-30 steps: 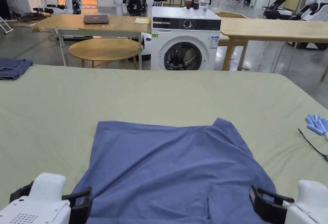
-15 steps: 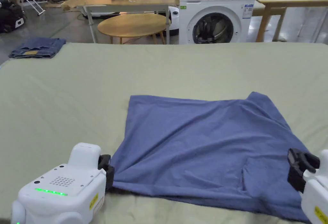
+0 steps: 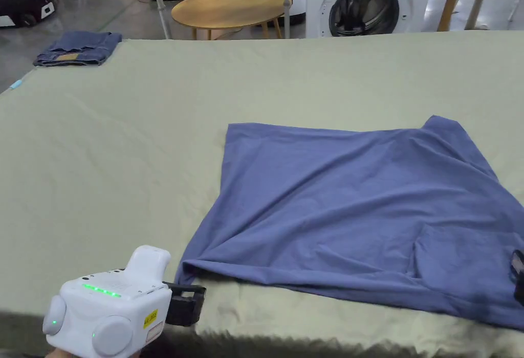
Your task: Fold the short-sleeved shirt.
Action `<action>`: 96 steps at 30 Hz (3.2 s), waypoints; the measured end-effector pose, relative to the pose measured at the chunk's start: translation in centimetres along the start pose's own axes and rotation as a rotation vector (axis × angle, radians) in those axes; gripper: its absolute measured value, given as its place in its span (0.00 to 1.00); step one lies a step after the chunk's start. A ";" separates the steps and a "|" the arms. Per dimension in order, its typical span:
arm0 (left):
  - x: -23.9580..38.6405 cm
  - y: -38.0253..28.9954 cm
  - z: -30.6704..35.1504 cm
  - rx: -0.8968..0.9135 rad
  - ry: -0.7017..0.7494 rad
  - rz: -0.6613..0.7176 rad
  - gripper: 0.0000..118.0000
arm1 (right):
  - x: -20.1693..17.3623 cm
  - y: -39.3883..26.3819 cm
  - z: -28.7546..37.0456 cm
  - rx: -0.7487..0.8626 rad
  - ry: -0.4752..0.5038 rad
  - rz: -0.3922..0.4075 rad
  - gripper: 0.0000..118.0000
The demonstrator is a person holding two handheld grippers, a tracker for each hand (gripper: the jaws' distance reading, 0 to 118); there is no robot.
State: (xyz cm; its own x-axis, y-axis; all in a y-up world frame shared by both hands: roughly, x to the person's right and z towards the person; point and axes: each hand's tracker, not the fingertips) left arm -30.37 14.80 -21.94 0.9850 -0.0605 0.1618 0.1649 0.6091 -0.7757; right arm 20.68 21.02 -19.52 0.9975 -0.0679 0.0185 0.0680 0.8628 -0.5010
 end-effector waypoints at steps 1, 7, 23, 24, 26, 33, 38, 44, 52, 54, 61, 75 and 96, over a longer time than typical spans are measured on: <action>0.2 0.4 -0.5 -0.012 -0.026 0.005 0.00 | 0.5 0.2 0.1 -0.022 -0.020 0.008 0.00; 0.3 1.4 -0.5 0.018 0.013 0.063 0.00 | 4.3 0.1 0.5 -0.127 -0.104 -0.002 0.00; 1.4 2.1 1.4 0.008 0.024 0.035 0.00 | 7.2 -2.2 -5.7 -0.355 0.003 -0.135 0.01; 1.3 2.1 1.4 0.006 0.030 0.029 0.00 | 7.3 -1.8 -5.4 -0.345 0.011 -0.134 0.01; 1.4 2.3 2.2 0.026 0.057 0.012 0.00 | 6.9 -1.0 -4.4 -0.293 -0.013 -0.106 0.01; 1.1 8.4 4.2 0.062 0.060 -0.042 0.00 | 5.5 4.6 -1.9 -0.112 -0.053 -0.012 0.01; 0.5 14.8 0.6 0.023 0.087 -0.121 0.00 | 5.4 9.8 -7.2 -0.122 -0.064 0.032 0.01; -1.3 18.2 -7.3 -0.099 0.059 -0.032 0.00 | 7.2 9.4 -16.2 -0.153 -0.091 0.023 0.01; -0.5 18.1 -7.9 -0.044 0.051 -0.032 0.60 | 8.4 7.2 -17.9 -0.200 0.009 -0.047 0.85; -0.4 17.0 -4.9 0.054 0.032 0.007 0.83 | 8.2 6.9 -15.2 -0.141 -0.019 -0.031 0.88; 3.8 8.4 3.0 0.326 0.014 0.066 0.80 | 4.2 2.7 -2.9 0.091 0.022 -0.034 0.66; 4.3 4.5 0.8 0.221 0.027 0.162 0.00 | 0.7 0.9 -1.2 0.095 0.059 -0.006 0.00; 1.6 12.2 -8.6 0.019 0.080 0.114 0.15 | 9.5 1.0 -7.6 -0.164 -0.171 -0.069 0.30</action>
State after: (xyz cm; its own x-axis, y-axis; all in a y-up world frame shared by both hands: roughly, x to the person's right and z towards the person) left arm -26.35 15.38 -36.41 0.9983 -0.0526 0.0241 0.0519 0.6301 -0.7748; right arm 30.12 17.41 -26.40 0.9801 -0.0256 0.1969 0.1459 0.7654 -0.6268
